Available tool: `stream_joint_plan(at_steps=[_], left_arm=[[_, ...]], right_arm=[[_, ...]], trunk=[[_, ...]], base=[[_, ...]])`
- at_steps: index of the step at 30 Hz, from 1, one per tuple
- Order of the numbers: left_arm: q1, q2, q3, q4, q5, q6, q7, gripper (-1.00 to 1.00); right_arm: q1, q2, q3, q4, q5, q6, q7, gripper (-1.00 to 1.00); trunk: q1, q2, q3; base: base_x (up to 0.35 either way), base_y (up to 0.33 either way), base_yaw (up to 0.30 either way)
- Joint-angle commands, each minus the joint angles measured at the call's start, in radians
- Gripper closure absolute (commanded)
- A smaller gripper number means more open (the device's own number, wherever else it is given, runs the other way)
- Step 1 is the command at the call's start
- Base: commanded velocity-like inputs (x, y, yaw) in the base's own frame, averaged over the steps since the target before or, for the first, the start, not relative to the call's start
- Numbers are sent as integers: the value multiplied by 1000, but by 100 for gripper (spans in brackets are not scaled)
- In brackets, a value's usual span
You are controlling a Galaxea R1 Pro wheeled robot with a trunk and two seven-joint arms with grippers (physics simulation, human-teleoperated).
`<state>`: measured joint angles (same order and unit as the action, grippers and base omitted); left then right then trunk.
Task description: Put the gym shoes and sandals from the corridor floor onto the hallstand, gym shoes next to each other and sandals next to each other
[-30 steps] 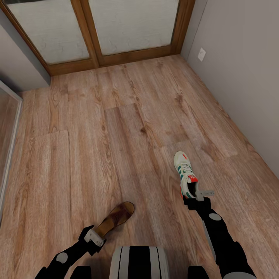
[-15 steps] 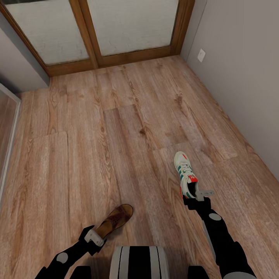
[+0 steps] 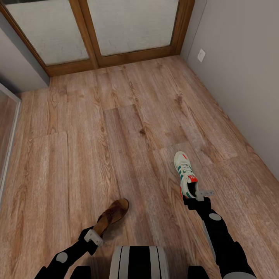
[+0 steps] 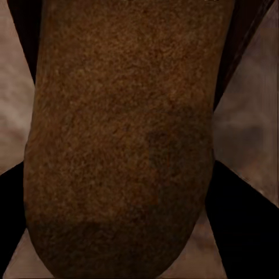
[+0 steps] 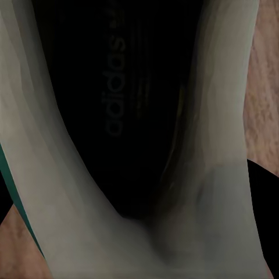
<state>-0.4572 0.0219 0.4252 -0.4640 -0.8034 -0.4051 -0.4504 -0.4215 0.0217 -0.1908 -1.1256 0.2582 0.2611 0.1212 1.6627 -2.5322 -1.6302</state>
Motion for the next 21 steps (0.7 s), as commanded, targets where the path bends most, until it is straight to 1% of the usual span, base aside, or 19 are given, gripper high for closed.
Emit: stream_joint_plan(at_steps=[1, 16, 21], left_arm=[[-1, -1, 9, -1, -10, -6, -5, 100], [-1, 1, 13, -3, -6, -7, -5, 100], [0, 0, 18, -49, -3, -7, -5, 100]], right_arm=[[0, 1, -4, -2, 10, 4, 9, 100], [0, 1, -4, -2, 10, 4, 9, 100], [0, 1, -3, -2, 10, 4, 9, 100]], trunk=[[0, 0, -1], [0, 0, -1], [0, 0, -1]], base=[[0, 0, 0], [0, 0, 0], [0, 0, 0]])
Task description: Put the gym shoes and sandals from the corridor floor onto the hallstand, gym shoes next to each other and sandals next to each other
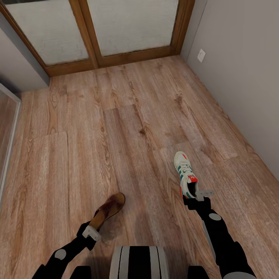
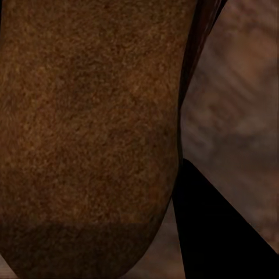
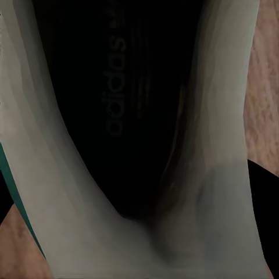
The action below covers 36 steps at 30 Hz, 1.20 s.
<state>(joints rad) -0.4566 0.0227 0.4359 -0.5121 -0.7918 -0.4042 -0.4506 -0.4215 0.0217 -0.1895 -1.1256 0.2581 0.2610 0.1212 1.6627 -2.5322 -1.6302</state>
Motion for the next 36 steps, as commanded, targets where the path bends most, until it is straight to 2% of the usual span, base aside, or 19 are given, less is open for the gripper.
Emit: stream_joint_plan(at_steps=[1, 5, 11, 14, 15, 16, 18, 20, 21, 24, 25, 26, 27, 28, 30, 34, 36], left_arm=[[-1, -1, 8, -4, -14, -8, -5, 100], [-1, 0, 9, -12, -12, -7, -5, 100], [0, 1, 12, -17, -3, -7, -4, 100], [0, 2, 35, -17, 30, -8, -5, 100], [0, 2, 54, -17, 48, -8, -6, 100], [2, 6, 120, -17, 88, -9, -6, 100], [4, 15, 156, -17, 98, -10, -7, 100], [6, 39, 213, -10, 105, -10, -6, 100], [11, 56, 273, -3, 109, -10, -5, 100], [28, 61, 330, 0, 110, -13, -5, 100], [38, 62, 362, 0, 112, -16, -6, 100], [86, 58, 511, 2, 115, -28, -6, 100], [95, 56, 542, 2, 117, -33, -7, 100], [105, 55, 568, 1, 121, -42, -8, 100], [117, 53, 594, 1, 130, -60, -9, 100], [138, 51, 615, 1, 158, -95, -14, 100], [144, 50, 618, 1, 167, -102, -15, 100]], right_arm=[[0, 1, -4, -2, 10, 4, 9, 100], [0, 1, -3, -2, 10, 4, 9, 100], [0, 0, -1, -2, 12, 5, 9, 100], [0, 0, -1, 2, 14, 4, 9, 100], [0, 0, -1, 5, 15, 4, 9, 100], [0, 0, -1, 9, 16, 1, 9, 100], [0, 0, -1, 10, 16, 0, 9, 100], [0, 0, -1, 9, 15, -2, 9, 100], [0, -1, -1, 5, 16, -4, 8, 100], [0, -2, -2, 3, 16, -6, 8, 100], [0, -2, -2, 2, 17, -7, 8, 100], [21, -3, -2, 14, 19, -50, -27, 100], [38, -2, -2, 25, 19, -85, -53, 100], [58, -2, -2, 36, 19, -129, -85, 100], [91, -2, -2, 57, 18, -204, -133, 100], [157, -2, -2, 112, 15, -351, -192, 100], [176, -2, -2, 130, 14, -393, -199, 100]], trunk=[[0, 0, -1], [0, 0, -1], [-3, 1, 23], [-4, 2, 34], [-5, 2, 38], [-5, 2, 42], [-6, 3, 50], [-7, 3, 57], [-7, 4, 61], [-9, 4, 73], [-9, 4, 77], [-10, 5, 81], [-10, 5, 85], [-10, 5, 89], [-11, 6, 97], [-13, 7, 116], [-14, 7, 126]], base=[[0, 0, 0], [0, 0, 0], [0, 0, 0], [0, 0, 0], [0, 0, 0], [0, 0, 0], [0, 0, 0], [0, 0, 0], [0, 0, 0], [0, 0, 0], [0, 0, 0], [0, 0, 0], [0, 0, -4], [0, 0, -39], [0, 0, -94], [0, 0, -172], [0, 0, -203]])
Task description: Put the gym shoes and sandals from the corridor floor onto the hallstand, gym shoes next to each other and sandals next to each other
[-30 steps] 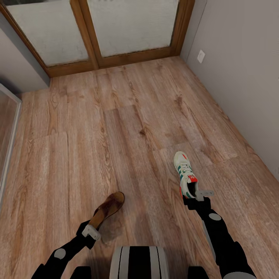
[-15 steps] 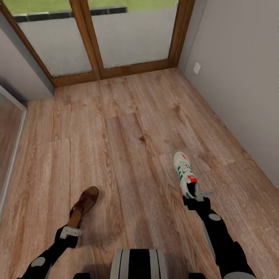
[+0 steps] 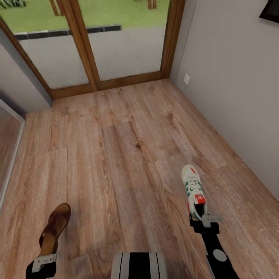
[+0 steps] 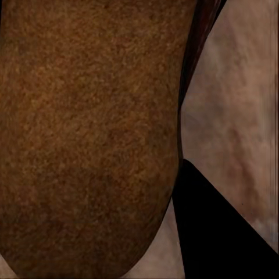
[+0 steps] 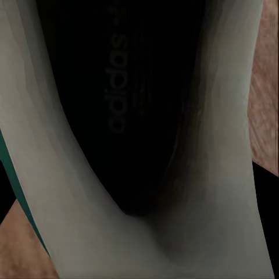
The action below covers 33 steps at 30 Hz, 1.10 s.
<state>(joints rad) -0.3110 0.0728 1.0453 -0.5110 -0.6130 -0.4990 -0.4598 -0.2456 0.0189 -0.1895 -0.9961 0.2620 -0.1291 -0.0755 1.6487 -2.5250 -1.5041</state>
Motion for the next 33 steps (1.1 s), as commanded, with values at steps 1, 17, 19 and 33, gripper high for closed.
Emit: stream_joint_plan(at_steps=[1, 17, 19, 33], left_arm=[[4, -2, 10, 0, -4, -11, -6, 100], [48, -32, 15, 1, 23, -86, 0, 100], [55, -33, 15, 1, 30, -111, 2, 100], [64, -33, 15, 55, 81, -145, 3, 100]], right_arm=[[17, 1, -2, 19, 10, -41, -8, 100], [89, 0, -5, 354, 8, -370, -16, 100], [90, 0, -5, 388, 8, -411, -16, 100], [91, 1, -6, 478, 8, -460, -18, 100]], trunk=[[-1, 0, 5], [-8, 4, 85], [-9, 4, 95], [-15, 8, 166]], base=[[0, 0, -212], [0, 0, -221], [0, 0, -223], [0, 0, -223]])
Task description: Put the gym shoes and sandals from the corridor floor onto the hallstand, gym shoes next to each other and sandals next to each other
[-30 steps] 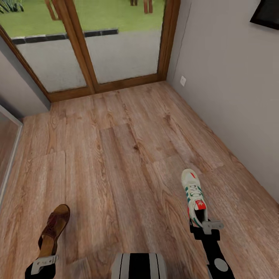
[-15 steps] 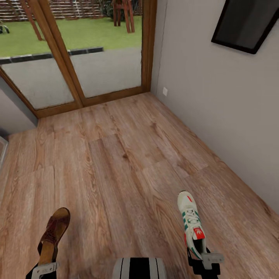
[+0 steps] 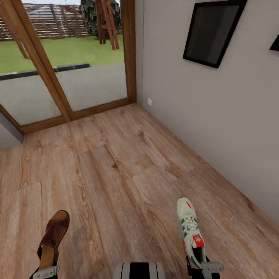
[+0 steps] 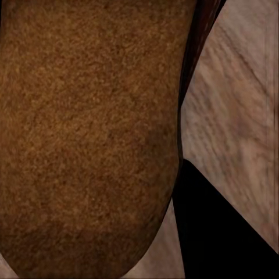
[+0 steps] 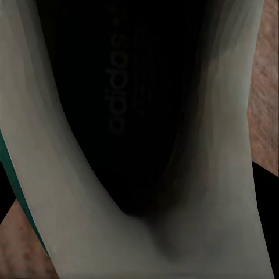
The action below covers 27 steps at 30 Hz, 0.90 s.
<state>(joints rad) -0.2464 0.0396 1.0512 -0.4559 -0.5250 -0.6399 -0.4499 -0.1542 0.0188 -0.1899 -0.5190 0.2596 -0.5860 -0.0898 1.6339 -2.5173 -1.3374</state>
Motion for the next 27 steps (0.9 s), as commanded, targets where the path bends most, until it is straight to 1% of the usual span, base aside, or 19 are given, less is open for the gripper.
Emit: stream_joint_plan(at_steps=[1, 10, 19, 27], left_arm=[[-1, 0, 9, 5, -6, -4, -7, 100], [-1, 0, 9, 10, -6, -4, -7, 100], [-1, 2, 9, 47, -9, -4, -9, 100], [-1, 3, 9, 50, -7, -4, -9, 100]], right_arm=[[-1, 0, -5, 2, 10, -3, -4, 100], [-1, 0, -8, 2, 10, -3, -5, 100], [-1, 1, -7, 3, 10, -3, -5, 100], [-1, 2, -5, 4, 10, -3, -5, 100]], trunk=[[-1, 0, 5], [-5, 2, 50], [-9, 4, 95], [-12, 6, 131]], base=[[0, 0, -223], [0, 0, -223], [0, 0, -232], [0, 0, -272]])
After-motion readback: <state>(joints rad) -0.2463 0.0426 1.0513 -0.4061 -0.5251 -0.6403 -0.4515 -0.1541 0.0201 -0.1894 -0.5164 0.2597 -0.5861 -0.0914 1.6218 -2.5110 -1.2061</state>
